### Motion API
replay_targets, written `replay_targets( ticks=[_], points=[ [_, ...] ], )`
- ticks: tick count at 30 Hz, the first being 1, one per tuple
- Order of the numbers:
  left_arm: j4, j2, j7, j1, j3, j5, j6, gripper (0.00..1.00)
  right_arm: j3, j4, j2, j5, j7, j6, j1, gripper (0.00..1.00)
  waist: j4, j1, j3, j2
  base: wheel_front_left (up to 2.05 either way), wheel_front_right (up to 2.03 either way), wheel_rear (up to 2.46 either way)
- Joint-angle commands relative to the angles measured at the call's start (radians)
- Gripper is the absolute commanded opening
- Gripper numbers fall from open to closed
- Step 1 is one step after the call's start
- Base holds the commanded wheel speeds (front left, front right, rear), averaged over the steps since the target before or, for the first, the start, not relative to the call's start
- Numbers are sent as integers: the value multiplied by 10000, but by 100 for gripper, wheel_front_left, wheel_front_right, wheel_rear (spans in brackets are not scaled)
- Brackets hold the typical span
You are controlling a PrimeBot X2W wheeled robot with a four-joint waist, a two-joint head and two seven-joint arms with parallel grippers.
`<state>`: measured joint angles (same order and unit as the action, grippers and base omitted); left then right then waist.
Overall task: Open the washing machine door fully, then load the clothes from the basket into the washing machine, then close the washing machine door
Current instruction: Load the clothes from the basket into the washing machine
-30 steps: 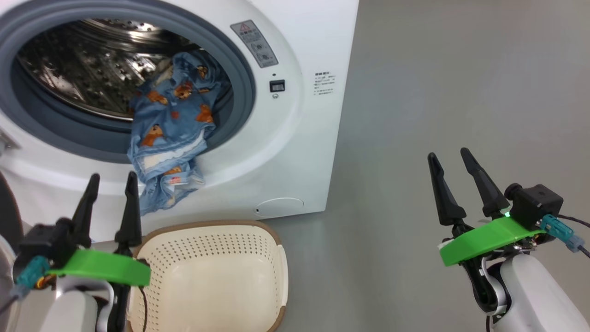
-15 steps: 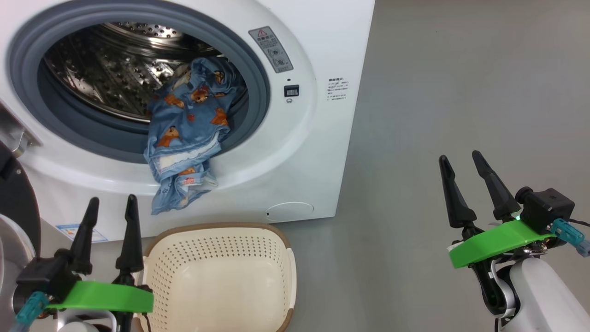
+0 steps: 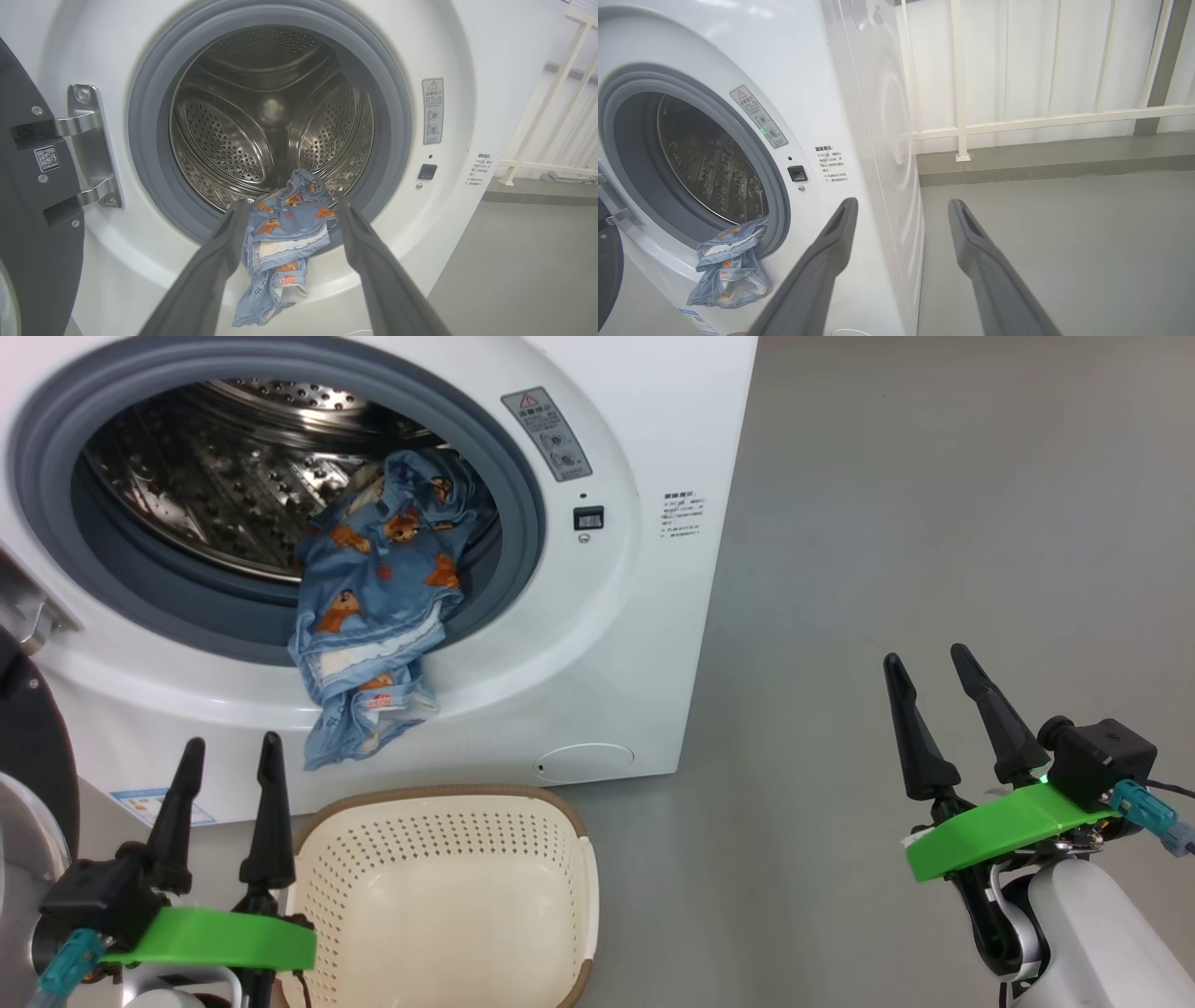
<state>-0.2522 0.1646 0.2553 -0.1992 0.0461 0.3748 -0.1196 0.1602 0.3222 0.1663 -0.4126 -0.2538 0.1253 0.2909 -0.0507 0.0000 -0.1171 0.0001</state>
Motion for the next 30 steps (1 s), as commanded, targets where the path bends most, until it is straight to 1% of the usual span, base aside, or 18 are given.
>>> replay_targets(
  ticks=[1,23,30],
  points=[
    [241,164,64,-165,-367,-125,-34,100,208,-199,69,66,-80,54,81,100,-12,0,-13,-1,0,0,0],
    [17,43,65,-252,-357,-168,-89,100,330,-126,67,40,-80,54,67,100,-30,0,-42,-1,0,0,0],
    [-328,97,52,-283,-279,-108,-95,100,397,-98,62,24,-80,54,81,100,-83,0,-81,-1,0,0,0]
  ],
)
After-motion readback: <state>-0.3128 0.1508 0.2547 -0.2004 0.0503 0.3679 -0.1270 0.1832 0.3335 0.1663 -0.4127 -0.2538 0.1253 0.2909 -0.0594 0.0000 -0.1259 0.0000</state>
